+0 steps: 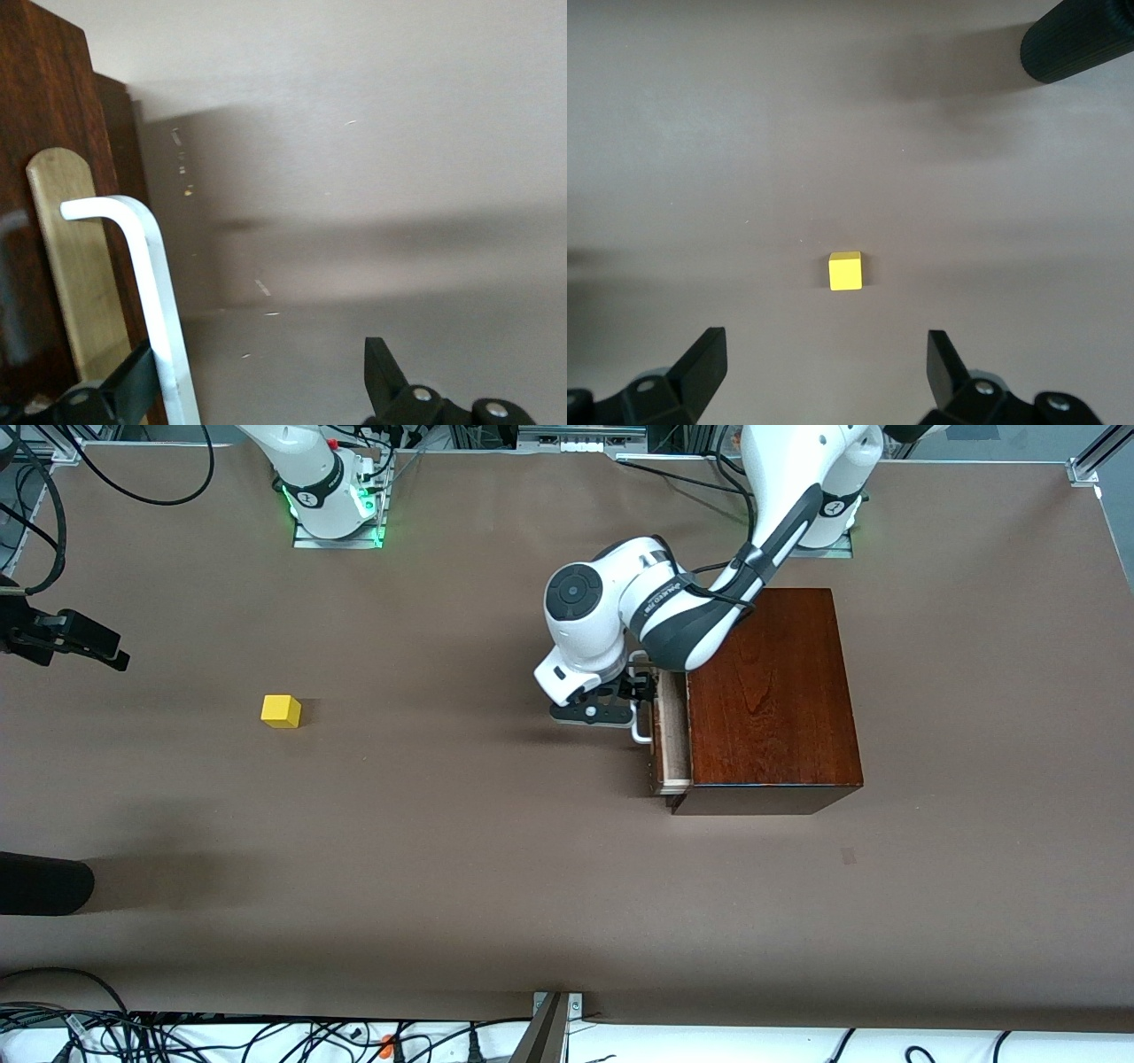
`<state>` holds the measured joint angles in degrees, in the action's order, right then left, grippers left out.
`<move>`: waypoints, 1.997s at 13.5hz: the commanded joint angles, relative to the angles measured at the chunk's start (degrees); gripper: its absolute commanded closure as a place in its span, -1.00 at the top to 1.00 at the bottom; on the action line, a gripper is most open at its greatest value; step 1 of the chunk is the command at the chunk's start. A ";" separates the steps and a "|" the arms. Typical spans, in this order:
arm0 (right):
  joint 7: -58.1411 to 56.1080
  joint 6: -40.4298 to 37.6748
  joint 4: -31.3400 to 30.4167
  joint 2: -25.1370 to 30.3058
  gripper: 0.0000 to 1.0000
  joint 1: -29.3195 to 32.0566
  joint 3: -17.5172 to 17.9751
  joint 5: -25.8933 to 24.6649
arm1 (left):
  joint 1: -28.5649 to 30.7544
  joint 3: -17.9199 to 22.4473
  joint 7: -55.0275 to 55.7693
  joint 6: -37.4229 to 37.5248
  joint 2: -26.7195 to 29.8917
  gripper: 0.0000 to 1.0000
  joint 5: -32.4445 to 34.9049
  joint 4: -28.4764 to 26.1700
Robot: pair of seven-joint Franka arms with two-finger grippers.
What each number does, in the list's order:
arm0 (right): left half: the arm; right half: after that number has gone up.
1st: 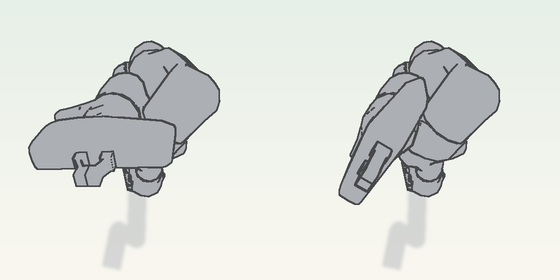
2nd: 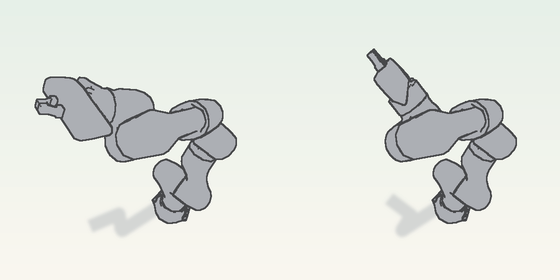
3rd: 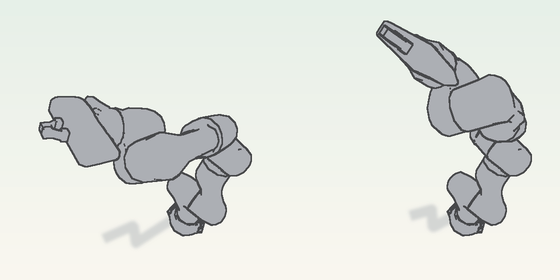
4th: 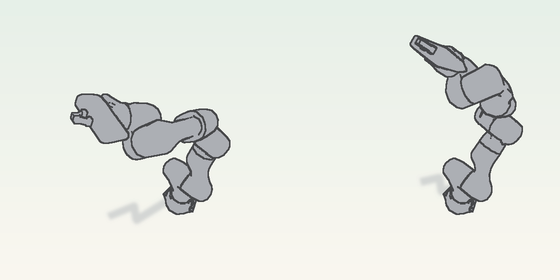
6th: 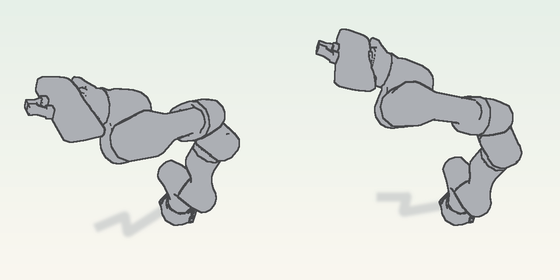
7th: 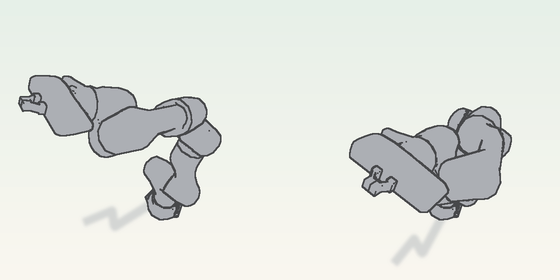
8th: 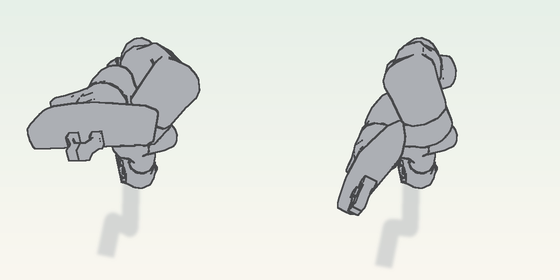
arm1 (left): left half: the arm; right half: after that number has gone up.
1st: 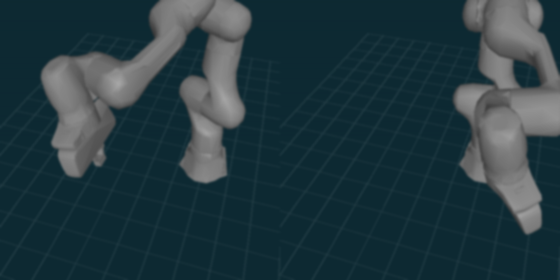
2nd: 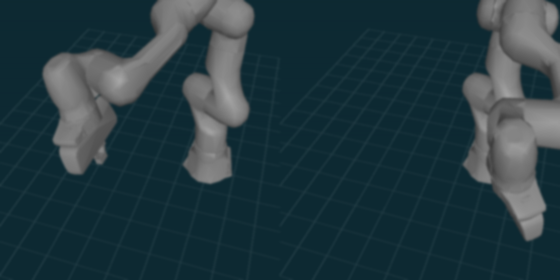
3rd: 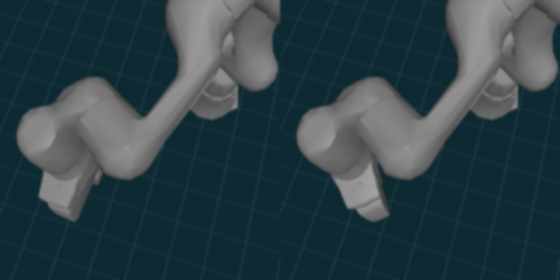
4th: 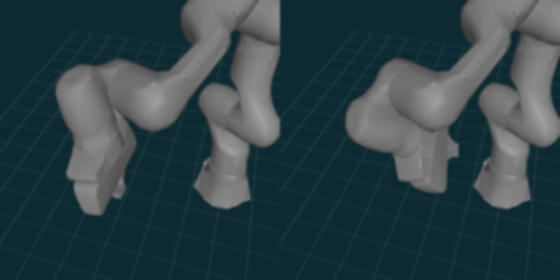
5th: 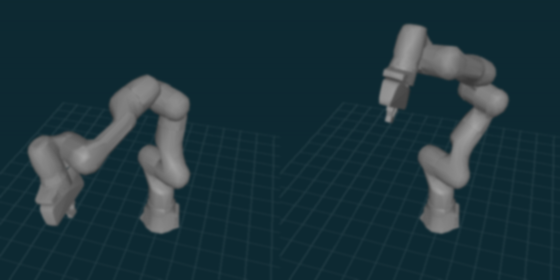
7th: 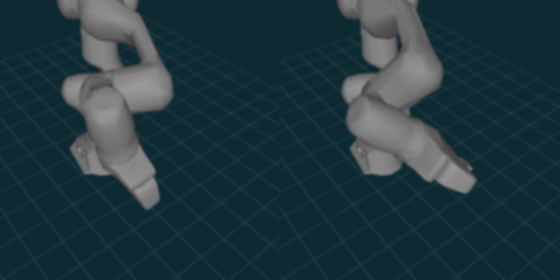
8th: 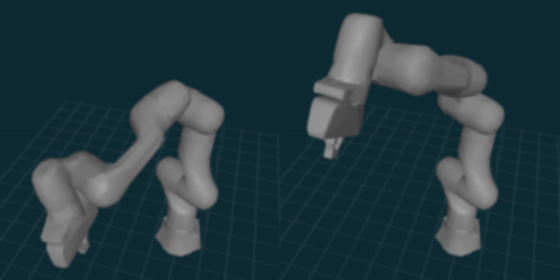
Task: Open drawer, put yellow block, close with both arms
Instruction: 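Grasp the handle with the left gripper and pull the drawer open, then grasp the yellow cube with the right gripper while the left gripper withdraws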
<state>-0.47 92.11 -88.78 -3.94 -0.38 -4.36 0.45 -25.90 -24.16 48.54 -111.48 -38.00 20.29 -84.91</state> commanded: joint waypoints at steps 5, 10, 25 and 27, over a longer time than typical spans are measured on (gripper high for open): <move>-0.05 -0.62 0.54 0.51 1.00 0.03 -0.21 -0.01 | -3.98 -0.10 0.50 0.21 -4.97 1.00 -0.61 9.31; 0.21 -0.18 0.54 0.60 1.00 0.03 -0.30 0.08 | -5.39 -0.10 0.50 0.21 -6.29 1.00 -0.61 11.08; 2.58 10.41 -19.00 5.15 1.00 -1.11 1.99 -0.18 | 9.00 -0.63 -8.63 19.61 11.88 1.00 -17.83 13.10; 2.85 21.91 -30.52 6.14 1.00 -1.03 2.43 -0.18 | 13.39 -0.54 -9.52 23.65 14.61 1.00 -17.83 12.93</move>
<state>1.36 103.91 -105.77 -2.43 -1.40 -2.30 0.45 -16.81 -24.23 41.24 -91.22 -27.03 3.98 -70.53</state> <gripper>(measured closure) 0.000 0.000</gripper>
